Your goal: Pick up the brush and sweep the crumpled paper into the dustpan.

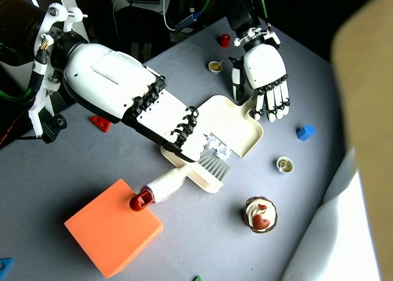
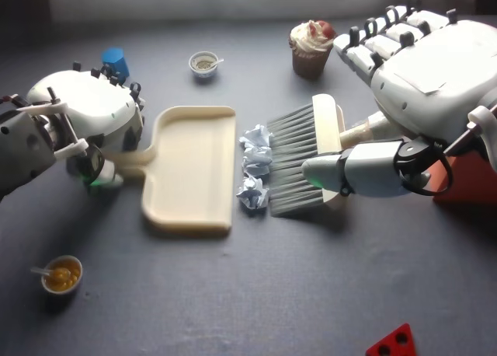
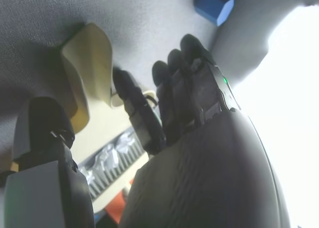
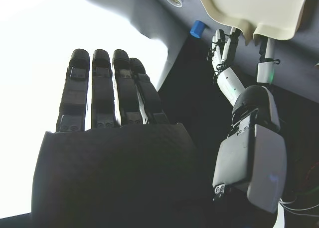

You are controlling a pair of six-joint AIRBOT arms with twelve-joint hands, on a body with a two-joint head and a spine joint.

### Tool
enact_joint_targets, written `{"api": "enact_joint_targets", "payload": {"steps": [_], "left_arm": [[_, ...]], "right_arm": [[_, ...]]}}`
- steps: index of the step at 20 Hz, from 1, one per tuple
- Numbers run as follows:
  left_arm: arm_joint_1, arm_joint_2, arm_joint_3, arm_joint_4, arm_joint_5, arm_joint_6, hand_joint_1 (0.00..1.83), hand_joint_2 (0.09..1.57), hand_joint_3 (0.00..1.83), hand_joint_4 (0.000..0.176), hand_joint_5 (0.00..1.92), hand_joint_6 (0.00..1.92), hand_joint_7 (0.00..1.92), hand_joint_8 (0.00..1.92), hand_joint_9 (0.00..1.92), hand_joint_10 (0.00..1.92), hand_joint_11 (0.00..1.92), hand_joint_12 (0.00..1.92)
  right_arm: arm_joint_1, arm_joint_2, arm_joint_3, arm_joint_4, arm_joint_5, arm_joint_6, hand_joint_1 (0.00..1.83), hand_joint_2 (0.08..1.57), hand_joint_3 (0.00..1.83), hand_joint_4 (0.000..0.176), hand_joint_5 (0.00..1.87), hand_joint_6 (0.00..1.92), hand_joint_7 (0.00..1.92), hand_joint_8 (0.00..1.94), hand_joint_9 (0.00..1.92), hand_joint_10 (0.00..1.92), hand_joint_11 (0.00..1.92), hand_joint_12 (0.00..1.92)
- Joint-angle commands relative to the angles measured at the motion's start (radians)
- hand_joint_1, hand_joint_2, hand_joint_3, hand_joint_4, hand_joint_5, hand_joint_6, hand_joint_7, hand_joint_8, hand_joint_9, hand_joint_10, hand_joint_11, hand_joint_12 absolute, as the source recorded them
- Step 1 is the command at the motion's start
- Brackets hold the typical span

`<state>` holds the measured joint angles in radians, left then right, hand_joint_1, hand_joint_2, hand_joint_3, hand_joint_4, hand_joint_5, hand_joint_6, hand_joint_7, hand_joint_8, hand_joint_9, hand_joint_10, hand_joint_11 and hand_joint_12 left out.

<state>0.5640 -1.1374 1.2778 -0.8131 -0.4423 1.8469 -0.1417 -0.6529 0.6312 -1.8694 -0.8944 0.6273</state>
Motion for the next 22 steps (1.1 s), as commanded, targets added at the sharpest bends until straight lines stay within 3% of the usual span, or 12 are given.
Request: {"api": "enact_joint_targets", "payload": {"steps": [1, 3, 5, 15, 16, 18, 22], "left_arm": [[0.002, 0.0, 0.004, 0.015, -0.064, 0.009, 1.16, 1.09, 0.0, 0.0, 1.04, 0.87, 0.41, 0.0, 0.3, 0.0, 0.15, 0.38], [0.004, -0.003, 0.003, 0.014, -0.068, 0.009, 1.16, 1.09, 0.0, 0.0, 1.04, 0.88, 0.43, 0.0, 0.31, 0.0, 0.06, 0.57], [0.003, -0.003, 0.002, 0.015, -0.07, 0.011, 1.16, 1.09, 0.0, 0.0, 1.04, 0.87, 0.43, 0.0, 0.32, 0.0, 0.06, 0.61], [-0.033, -0.001, 0.038, 0.006, -0.041, 0.034, 1.17, 1.07, 0.0, 0.0, 1.08, 0.81, 0.41, 0.0, 0.28, 0.0, 0.03, 0.59], [-0.05, -0.004, 0.049, 0.003, -0.014, 0.059, 1.17, 1.07, 0.0, 0.0, 1.08, 0.81, 0.44, 0.01, 0.32, 0.02, 0.05, 0.6], [-0.075, -0.008, 0.067, -0.014, 0.008, 0.092, 1.16, 1.09, 0.0, 0.0, 1.04, 0.88, 0.4, 0.0, 0.28, 0.0, 0.03, 0.58], [-0.111, -0.02, 0.09, -0.032, 0.042, 0.139, 1.17, 1.09, 0.0, 0.0, 1.05, 0.86, 0.44, 0.0, 0.3, 0.0, 0.06, 0.58]], "right_arm": [[0.016, 0.01, 0.0, -0.076, -0.05, 0.001, 0.0, 0.95, 0.0, 0.0, 0.08, 0.01, 0.11, 0.01, 0.1, 0.01, 0.1, 0.02], [0.016, 0.009, 0.001, -0.076, -0.05, 0.001, 0.0, 0.95, 0.0, 0.0, 0.07, 0.0, 0.1, 0.0, 0.09, 0.0, 0.08, 0.01], [0.015, 0.009, 0.001, -0.077, -0.05, 0.001, 0.0, 0.95, 0.0, 0.0, 0.05, 0.0, 0.08, 0.0, 0.08, 0.0, 0.07, 0.01], [-0.005, 0.002, 0.001, -0.147, -0.056, 0.005, 0.01, 1.0, 0.02, 0.0, 0.05, 0.0, 0.06, 0.0, 0.07, 0.0, 0.08, 0.01], [-0.005, 0.002, 0.001, -0.147, -0.057, 0.005, 0.06, 1.04, 0.01, 0.0, 0.01, 0.0, 0.04, 0.0, 0.05, 0.0, 0.07, 0.0], [-0.022, -0.011, 0.007, -0.169, -0.078, 0.026, 0.37, 1.05, 0.0, 0.0, 0.0, 0.0, 0.02, 0.0, 0.05, 0.0, 0.11, 0.02], [-0.083, -0.075, 0.026, -0.26, -0.19, 0.051, 0.55, 1.06, 0.0, 0.0, 0.0, 0.0, 0.0, 0.0, 0.01, 0.0, 0.08, 0.01]]}}
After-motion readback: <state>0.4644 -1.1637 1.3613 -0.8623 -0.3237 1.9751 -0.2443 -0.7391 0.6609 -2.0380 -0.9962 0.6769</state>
